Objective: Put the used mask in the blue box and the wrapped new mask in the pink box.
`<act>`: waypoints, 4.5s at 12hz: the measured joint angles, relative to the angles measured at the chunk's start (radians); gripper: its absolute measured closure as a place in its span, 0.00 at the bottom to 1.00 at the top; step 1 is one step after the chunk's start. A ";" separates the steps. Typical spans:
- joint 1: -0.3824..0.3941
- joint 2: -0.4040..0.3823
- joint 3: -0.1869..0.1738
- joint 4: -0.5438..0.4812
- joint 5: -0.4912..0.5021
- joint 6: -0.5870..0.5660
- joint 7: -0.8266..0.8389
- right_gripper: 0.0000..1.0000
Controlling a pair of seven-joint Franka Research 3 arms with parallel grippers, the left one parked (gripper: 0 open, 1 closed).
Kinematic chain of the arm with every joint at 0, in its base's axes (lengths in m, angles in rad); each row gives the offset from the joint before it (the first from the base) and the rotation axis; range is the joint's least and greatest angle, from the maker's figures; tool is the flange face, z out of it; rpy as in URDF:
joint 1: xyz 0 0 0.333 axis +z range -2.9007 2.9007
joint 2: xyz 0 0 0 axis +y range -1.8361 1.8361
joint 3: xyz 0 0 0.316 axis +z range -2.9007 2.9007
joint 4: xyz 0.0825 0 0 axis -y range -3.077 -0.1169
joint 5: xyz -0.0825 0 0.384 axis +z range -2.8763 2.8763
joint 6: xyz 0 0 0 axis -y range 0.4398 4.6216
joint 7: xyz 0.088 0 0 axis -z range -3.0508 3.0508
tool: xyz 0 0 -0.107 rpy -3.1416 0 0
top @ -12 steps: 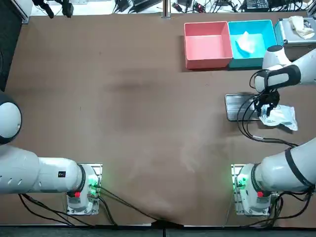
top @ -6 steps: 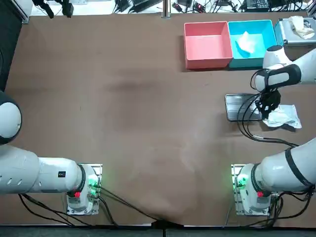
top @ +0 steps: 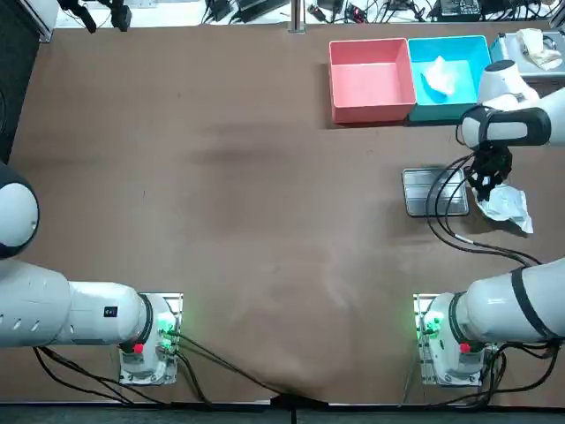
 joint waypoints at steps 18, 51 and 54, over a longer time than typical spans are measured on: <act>0.104 -0.184 0.030 0.428 0.188 -0.510 -0.101 0.99; 0.499 0.560 0.023 1.225 0.191 -0.335 0.543 0.76; 0.516 0.576 0.023 1.228 0.191 -0.330 0.548 0.41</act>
